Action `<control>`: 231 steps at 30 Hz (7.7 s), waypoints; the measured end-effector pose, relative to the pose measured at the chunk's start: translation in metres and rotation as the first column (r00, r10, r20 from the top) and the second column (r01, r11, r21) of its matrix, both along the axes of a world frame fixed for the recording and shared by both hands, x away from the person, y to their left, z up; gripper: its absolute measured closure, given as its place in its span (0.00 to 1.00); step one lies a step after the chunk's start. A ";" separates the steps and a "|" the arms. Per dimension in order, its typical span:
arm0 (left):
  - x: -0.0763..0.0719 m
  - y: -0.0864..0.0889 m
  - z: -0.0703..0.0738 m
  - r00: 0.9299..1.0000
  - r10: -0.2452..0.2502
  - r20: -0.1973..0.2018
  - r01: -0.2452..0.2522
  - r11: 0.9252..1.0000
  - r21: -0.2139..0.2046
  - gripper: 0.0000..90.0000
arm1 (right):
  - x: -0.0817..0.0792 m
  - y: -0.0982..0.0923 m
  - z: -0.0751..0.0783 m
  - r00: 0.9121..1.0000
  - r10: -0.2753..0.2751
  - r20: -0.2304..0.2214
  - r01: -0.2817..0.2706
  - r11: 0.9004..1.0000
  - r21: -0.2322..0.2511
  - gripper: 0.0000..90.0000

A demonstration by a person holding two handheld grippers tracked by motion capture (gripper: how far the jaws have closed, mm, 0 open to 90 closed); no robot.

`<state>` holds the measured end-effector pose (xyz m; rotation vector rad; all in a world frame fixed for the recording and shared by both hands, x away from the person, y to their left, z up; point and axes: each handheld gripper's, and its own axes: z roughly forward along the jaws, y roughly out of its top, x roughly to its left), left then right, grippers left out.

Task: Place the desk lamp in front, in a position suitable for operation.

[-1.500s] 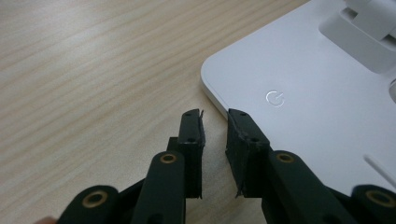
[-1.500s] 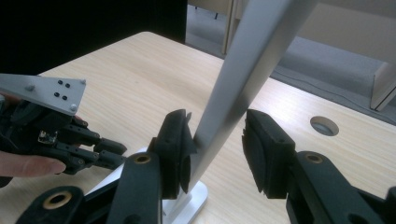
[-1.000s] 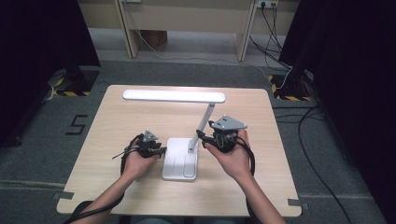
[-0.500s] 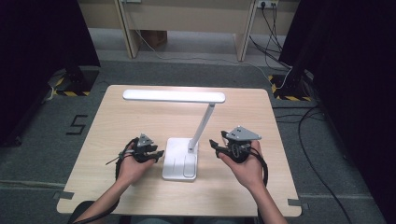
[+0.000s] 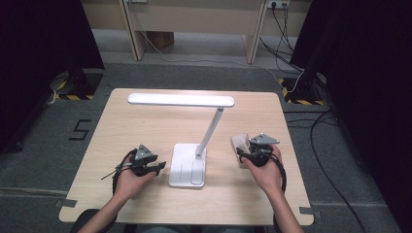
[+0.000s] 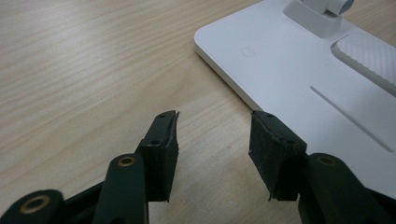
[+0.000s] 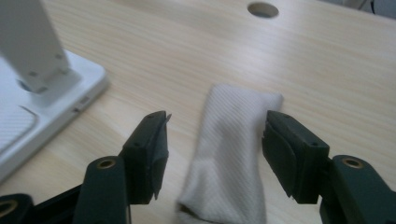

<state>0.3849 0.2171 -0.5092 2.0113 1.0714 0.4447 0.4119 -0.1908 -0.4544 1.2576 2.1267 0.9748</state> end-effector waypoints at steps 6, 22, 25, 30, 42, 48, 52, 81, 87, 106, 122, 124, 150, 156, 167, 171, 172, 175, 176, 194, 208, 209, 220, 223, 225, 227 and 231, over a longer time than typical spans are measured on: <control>-0.002 0.002 -0.002 1.000 0.012 -0.001 -0.012 1.000 -0.019 0.54 | 0.015 -0.010 -0.019 0.995 -0.052 -0.091 0.050 0.998 -0.024 0.45; -0.009 -0.001 0.003 1.000 0.002 0.030 -0.001 0.999 -0.045 0.53 | 0.023 -0.009 -0.040 0.982 -0.060 -0.180 0.050 0.997 -0.058 0.68; -0.011 -0.001 0.003 1.000 -0.002 0.031 0.003 0.999 -0.047 0.52 | 0.023 -0.010 -0.041 0.981 -0.054 -0.187 0.047 0.998 -0.043 0.71; -0.012 -0.001 0.002 1.000 -0.006 0.029 0.007 0.999 -0.045 0.52 | 0.022 -0.010 -0.042 0.979 -0.062 -0.196 0.061 0.998 -0.013 0.79; -0.016 -0.001 0.005 0.999 -0.001 0.048 0.004 0.998 -0.059 0.52 | 0.017 -0.009 -0.046 0.988 -0.046 -0.146 0.047 0.999 0.001 0.90; -0.019 -0.001 0.007 0.998 -0.006 0.061 0.010 0.997 -0.071 0.52 | 0.010 -0.007 -0.038 0.995 -0.035 -0.097 0.034 0.999 -0.013 0.90; -0.021 -0.002 0.010 0.998 -0.010 0.070 0.016 0.997 -0.076 0.52 | 0.003 -0.006 -0.027 0.998 -0.012 -0.066 0.012 1.000 -0.003 0.90; -0.025 -0.033 0.031 0.982 -0.119 0.145 0.136 0.983 -0.119 0.50 | -0.049 0.029 -0.007 0.976 0.203 -0.080 -0.202 0.979 0.025 0.90; -0.025 -0.036 0.033 0.980 -0.127 0.151 0.145 0.982 -0.119 0.50 | -0.052 0.041 -0.011 0.965 0.245 -0.096 -0.244 0.970 0.022 0.90; -0.028 -0.062 0.055 0.932 -0.262 0.251 0.305 0.940 -0.151 0.50 | -0.066 0.079 0.005 0.904 0.417 -0.092 -0.417 0.909 0.015 0.90; -0.021 -0.064 0.064 0.877 -0.386 0.286 0.434 0.892 -0.125 0.47 | -0.073 0.094 0.017 0.847 0.522 -0.103 -0.523 0.852 0.020 0.90; -0.022 -0.064 0.064 0.859 -0.425 0.284 0.473 0.873 -0.123 0.47 | -0.071 0.094 0.020 0.838 0.538 -0.093 -0.539 0.842 0.018 0.90; -0.024 -0.067 0.046 0.786 -0.575 0.226 0.585 0.811 0.024 0.50 | -0.065 0.098 0.029 0.785 0.613 -0.095 -0.611 0.790 0.044 0.90; -0.025 -0.066 0.045 0.775 -0.588 0.232 0.596 0.802 0.044 0.58 | -0.065 0.099 0.030 0.780 0.619 -0.097 -0.617 0.785 0.051 0.90; -0.028 -0.064 0.042 0.841 -0.500 0.208 0.523 0.850 -0.070 0.79 | -0.062 0.100 0.032 0.789 0.610 -0.074 -0.607 0.792 0.069 0.90; -0.032 -0.066 0.045 0.836 -0.494 0.238 0.511 0.859 -0.012 0.79 | -0.061 0.101 0.033 0.788 0.612 -0.064 -0.608 0.791 0.066 0.90; -0.032 -0.066 0.045 0.834 -0.496 0.242 0.513 0.859 -0.007 0.79 | -0.061 0.102 0.033 0.789 0.611 -0.064 -0.608 0.791 0.067 0.90; -0.031 -0.063 0.044 0.830 -0.500 0.248 0.520 0.854 -0.021 0.81 | -0.061 0.102 0.034 0.789 0.611 -0.057 -0.608 0.791 0.068 0.90; -0.031 -0.063 0.044 0.830 -0.499 0.250 0.520 0.854 -0.022 0.82 | -0.061 0.102 0.034 0.790 0.610 -0.058 -0.607 0.792 0.068 0.90; -0.034 -0.059 0.045 0.845 -0.462 0.268 0.485 0.874 -0.024 0.89 | -0.061 0.107 0.035 0.794 0.608 -0.022 -0.606 0.793 0.068 0.89; -0.035 -0.053 0.048 0.855 -0.423 0.299 0.448 0.894 -0.017 0.90 | -0.059 0.109 0.040 0.798 0.602 0.022 -0.602 0.794 0.087 0.79; -0.035 -0.051 0.048 0.861 -0.409 0.302 0.435 0.900 -0.022 0.90 | -0.059 0.109 0.042 0.804 0.593 0.034 -0.593 0.798 0.103 0.76; -0.034 -0.043 0.050 0.869 -0.375 0.322 0.403 0.915 -0.024 0.90 | -0.061 0.105 0.055 0.817 0.562 0.128 -0.576 0.805 0.146 0.65; -0.034 -0.039 0.050 0.872 -0.365 0.327 0.395 0.918 -0.027 0.90 | -0.060 0.102 0.060 0.833 0.528 0.165 -0.552 0.816 0.172 0.63; -0.034 -0.038 0.050 0.873 -0.360 0.328 0.390 0.921 -0.026 0.90 | -0.059 0.098 0.062 0.843 0.506 0.183 -0.535 0.824 0.187 0.62; -0.034 -0.036 0.049 0.875 -0.359 0.325 0.387 0.922 -0.027 0.90 | -0.057 0.095 0.062 0.855 0.480 0.194 -0.514 0.832 0.207 0.60; -0.035 -0.032 0.048 0.882 -0.345 0.322 0.374 0.927 -0.033 0.90 | -0.054 0.090 0.062 0.868 0.451 0.208 -0.491 0.845 0.214 0.59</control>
